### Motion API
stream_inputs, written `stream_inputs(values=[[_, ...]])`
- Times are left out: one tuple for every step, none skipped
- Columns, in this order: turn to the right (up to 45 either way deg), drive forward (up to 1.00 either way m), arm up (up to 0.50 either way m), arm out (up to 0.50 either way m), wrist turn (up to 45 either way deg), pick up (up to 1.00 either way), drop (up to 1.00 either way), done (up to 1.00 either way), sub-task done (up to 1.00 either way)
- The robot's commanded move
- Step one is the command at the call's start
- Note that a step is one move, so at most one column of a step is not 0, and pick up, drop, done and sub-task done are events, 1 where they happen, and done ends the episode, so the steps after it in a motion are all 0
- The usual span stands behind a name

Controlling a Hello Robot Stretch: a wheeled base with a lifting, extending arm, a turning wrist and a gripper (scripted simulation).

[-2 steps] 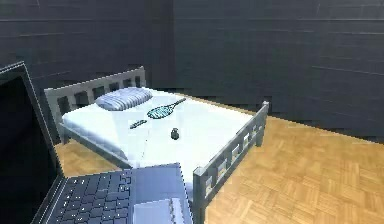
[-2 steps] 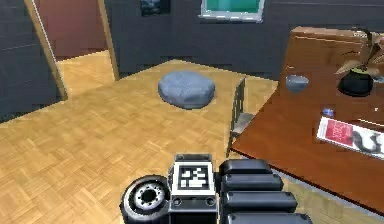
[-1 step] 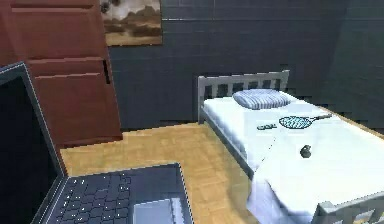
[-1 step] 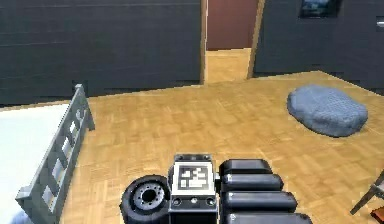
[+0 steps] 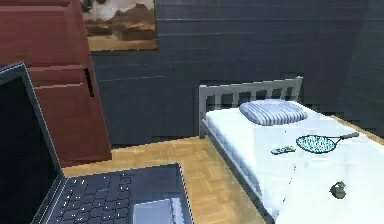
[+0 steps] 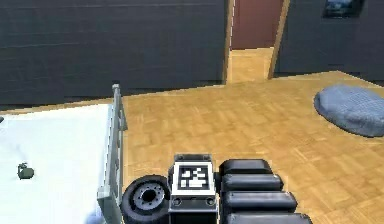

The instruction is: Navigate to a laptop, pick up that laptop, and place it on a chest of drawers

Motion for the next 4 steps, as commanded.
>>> stream_inputs(values=[[9.0, 0.00, 0.00, 0.00, 0.0, 0.00, 0.00, 0.00, 0.00], [0.0, 0.40, 0.00, 0.00, 0.0, 0.00, 0.00, 0.00, 0.00], [-45.0, 0.00, 0.00, 0.00, 0.0, 0.00, 0.00, 0.00, 0.00], [-27.0, 0.00, 0.00, 0.00, 0.0, 0.00, 0.00, 0.00, 0.00]])
